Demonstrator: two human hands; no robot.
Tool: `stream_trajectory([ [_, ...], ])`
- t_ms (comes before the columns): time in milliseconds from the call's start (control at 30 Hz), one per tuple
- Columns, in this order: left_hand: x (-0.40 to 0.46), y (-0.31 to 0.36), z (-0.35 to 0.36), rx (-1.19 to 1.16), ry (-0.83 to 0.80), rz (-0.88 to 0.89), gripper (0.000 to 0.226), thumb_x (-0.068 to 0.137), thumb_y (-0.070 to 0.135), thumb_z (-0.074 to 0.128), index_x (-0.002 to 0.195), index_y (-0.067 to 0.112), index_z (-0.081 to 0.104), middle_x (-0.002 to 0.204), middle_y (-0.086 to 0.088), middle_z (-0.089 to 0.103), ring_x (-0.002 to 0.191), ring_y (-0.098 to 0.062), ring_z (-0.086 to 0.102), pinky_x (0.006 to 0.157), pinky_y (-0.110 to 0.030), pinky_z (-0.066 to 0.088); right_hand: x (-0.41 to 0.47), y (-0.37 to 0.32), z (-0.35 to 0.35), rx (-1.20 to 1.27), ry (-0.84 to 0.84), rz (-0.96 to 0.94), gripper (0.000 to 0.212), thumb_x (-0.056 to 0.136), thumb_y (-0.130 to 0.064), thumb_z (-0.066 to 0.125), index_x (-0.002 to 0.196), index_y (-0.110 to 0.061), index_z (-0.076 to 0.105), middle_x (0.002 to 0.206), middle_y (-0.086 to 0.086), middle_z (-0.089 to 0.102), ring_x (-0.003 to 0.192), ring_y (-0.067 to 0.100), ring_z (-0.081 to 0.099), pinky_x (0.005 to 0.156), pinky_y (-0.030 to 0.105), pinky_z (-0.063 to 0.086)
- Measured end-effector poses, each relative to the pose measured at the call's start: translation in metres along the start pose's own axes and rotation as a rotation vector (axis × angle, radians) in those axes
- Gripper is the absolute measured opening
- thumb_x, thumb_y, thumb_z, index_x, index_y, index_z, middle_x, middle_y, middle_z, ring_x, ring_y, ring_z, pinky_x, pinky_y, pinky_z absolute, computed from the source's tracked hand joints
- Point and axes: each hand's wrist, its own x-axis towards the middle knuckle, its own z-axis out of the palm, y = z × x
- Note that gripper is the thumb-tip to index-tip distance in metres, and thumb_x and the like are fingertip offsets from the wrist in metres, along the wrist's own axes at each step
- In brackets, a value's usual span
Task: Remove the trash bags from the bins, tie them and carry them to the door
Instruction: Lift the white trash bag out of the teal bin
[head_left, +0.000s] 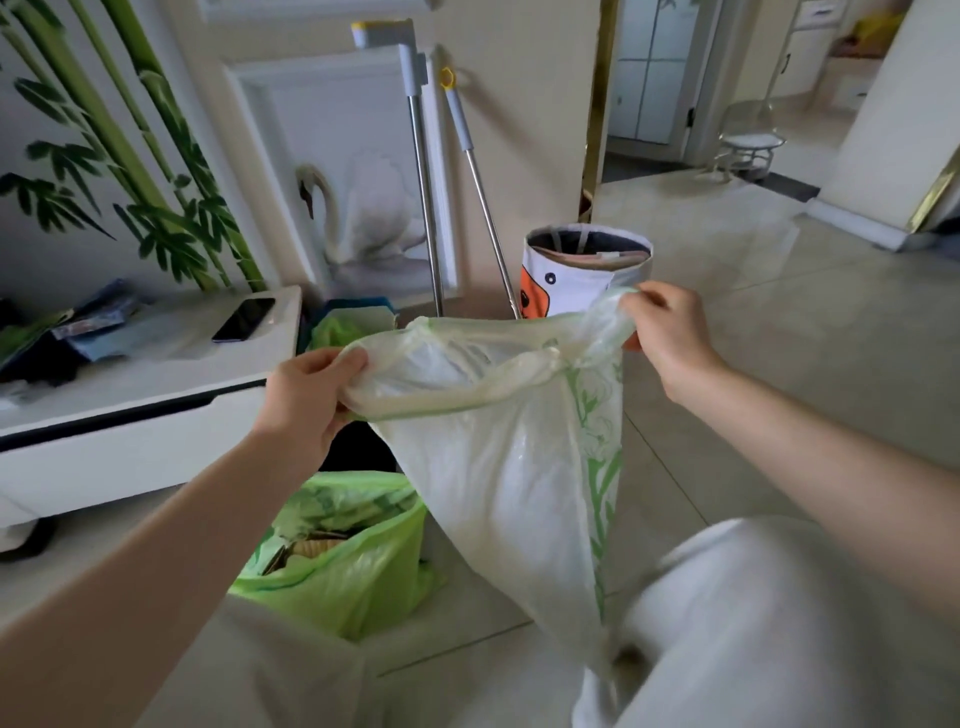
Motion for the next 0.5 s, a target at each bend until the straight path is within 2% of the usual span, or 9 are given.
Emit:
stream_trajectory([
  [100, -0.008, -0.005, -0.002, -0.001, -0.005, -0.024, 0.011, 0.089, 0.018, 0.065, 0.089, 0.008, 0.069, 0.077, -0.007, 0.064, 0.062, -0.017, 0.061, 0.053, -0.022, 0.057, -0.005, 0.011, 0.008, 0.002, -0.046, 0.039, 0.013, 0.079, -0.009, 0.052, 0.07, -0.005, 0.059, 0.069, 0.015, 0.049, 0.052, 0.02, 0.046, 0.057, 0.036, 0.045],
  [167, -0.012, -0.005, -0.003, -0.008, -0.012, -0.03, 0.01, 0.088, 0.018, 0.066, 0.089, 0.008, 0.069, 0.078, -0.007, 0.064, 0.061, -0.016, 0.061, 0.053, -0.022, 0.056, -0.008, 0.015, 0.015, 0.014, -0.089, 0.067, 0.016, 0.083, -0.011, 0.051, 0.07, -0.014, 0.059, 0.077, 0.015, 0.053, 0.061, 0.023, 0.051, 0.061, 0.038, 0.05],
  [267, -0.016, 0.002, -0.004, -0.002, -0.048, -0.022, 0.009, 0.088, 0.019, 0.066, 0.084, 0.012, 0.069, 0.078, -0.007, 0.065, 0.062, -0.017, 0.061, 0.056, -0.025, 0.055, -0.01, 0.01, 0.022, 0.033, -0.107, 0.053, 0.019, 0.087, -0.016, 0.05, 0.072, -0.021, 0.06, 0.084, 0.012, 0.059, 0.076, 0.026, 0.057, 0.072, 0.049, 0.056],
  [367, -0.021, 0.009, -0.003, -0.036, -0.016, -0.03, 0.013, 0.09, 0.015, 0.06, 0.079, 0.013, 0.067, 0.07, -0.004, 0.062, 0.055, -0.014, 0.06, 0.051, -0.023, 0.052, -0.011, 0.001, 0.026, 0.032, -0.098, 0.043, 0.02, 0.085, -0.021, 0.049, 0.067, -0.023, 0.058, 0.082, 0.011, 0.058, 0.077, 0.024, 0.058, 0.076, 0.058, 0.056],
  [500, -0.03, 0.016, -0.003, -0.083, -0.034, -0.013, 0.02, 0.09, 0.011, 0.055, 0.071, 0.014, 0.059, 0.058, 0.0, 0.054, 0.044, -0.009, 0.053, 0.046, -0.019, 0.046, -0.015, -0.005, 0.027, 0.019, -0.089, 0.005, 0.019, 0.084, -0.022, 0.048, 0.067, -0.02, 0.056, 0.076, 0.011, 0.055, 0.072, 0.022, 0.054, 0.07, 0.053, 0.056],
])
